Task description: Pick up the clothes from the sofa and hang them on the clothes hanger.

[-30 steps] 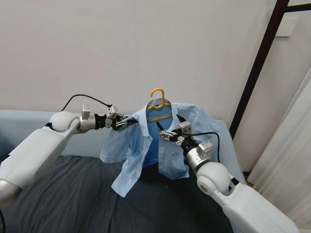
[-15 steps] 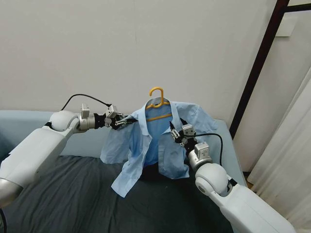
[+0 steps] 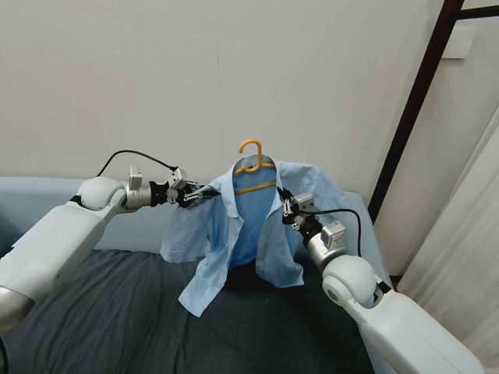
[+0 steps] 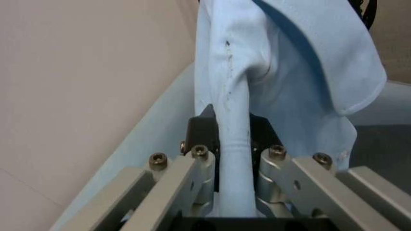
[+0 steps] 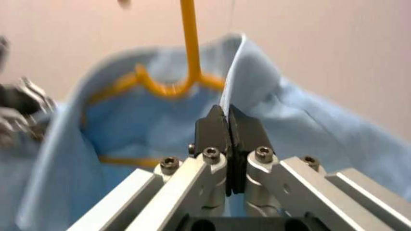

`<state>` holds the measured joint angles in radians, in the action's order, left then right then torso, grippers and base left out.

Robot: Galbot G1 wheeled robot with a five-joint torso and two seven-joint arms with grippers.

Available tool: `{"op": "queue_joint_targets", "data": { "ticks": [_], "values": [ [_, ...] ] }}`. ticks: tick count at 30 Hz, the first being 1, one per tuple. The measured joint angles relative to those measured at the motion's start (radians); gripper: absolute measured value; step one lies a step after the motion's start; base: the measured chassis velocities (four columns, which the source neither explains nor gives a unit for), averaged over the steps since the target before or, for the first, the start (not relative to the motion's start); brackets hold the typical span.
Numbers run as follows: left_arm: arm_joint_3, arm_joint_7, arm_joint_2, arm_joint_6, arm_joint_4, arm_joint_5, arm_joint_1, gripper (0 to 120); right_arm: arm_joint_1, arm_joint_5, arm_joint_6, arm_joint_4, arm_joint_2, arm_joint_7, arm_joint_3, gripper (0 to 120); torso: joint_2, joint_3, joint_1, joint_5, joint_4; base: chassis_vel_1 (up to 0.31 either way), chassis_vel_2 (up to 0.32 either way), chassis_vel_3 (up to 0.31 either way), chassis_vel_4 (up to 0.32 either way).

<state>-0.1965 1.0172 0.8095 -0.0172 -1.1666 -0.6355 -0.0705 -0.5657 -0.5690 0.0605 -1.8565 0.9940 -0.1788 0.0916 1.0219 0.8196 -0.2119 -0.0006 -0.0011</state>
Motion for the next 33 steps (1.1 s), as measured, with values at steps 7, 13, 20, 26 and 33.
{"op": "queue_joint_targets", "data": {
  "ticks": [7,13,20,26,33],
  "values": [
    [-0.006,0.000,0.005,0.000,0.013,0.000,0.013,6,0.016,-0.042,-0.052,-0.039,-0.026,0.129,-0.034,0,0.000,0.000,0.000,-0.0001,0.0000,0.000,0.000,0.000,0.000],
    [-0.016,-0.001,0.007,0.001,0.021,-0.022,0.031,6,-0.028,0.035,-0.060,-0.059,-0.053,0.219,-0.048,0,0.000,0.000,0.000,0.0000,-0.0001,0.000,0.000,0.000,0.000],
    [-0.032,0.006,-0.001,0.008,0.011,-0.065,0.048,6,-0.074,0.187,-0.059,-0.010,-0.057,0.229,-0.052,0,0.000,0.000,0.000,0.0001,-0.0002,0.000,0.000,0.000,0.000],
    [-0.040,0.045,-0.009,0.010,0.019,-0.073,0.058,6,-0.106,0.248,-0.073,0.006,-0.065,0.221,-0.036,8,0.000,0.000,0.000,0.0000,0.0000,0.000,0.000,0.000,0.000],
    [-0.084,0.186,0.010,0.007,0.124,-0.067,0.140,6,-0.170,0.147,-0.202,-0.016,-0.140,0.349,-0.019,35,0.000,0.000,0.000,0.0003,-0.0002,0.000,0.000,0.000,0.000]
  ]
}}
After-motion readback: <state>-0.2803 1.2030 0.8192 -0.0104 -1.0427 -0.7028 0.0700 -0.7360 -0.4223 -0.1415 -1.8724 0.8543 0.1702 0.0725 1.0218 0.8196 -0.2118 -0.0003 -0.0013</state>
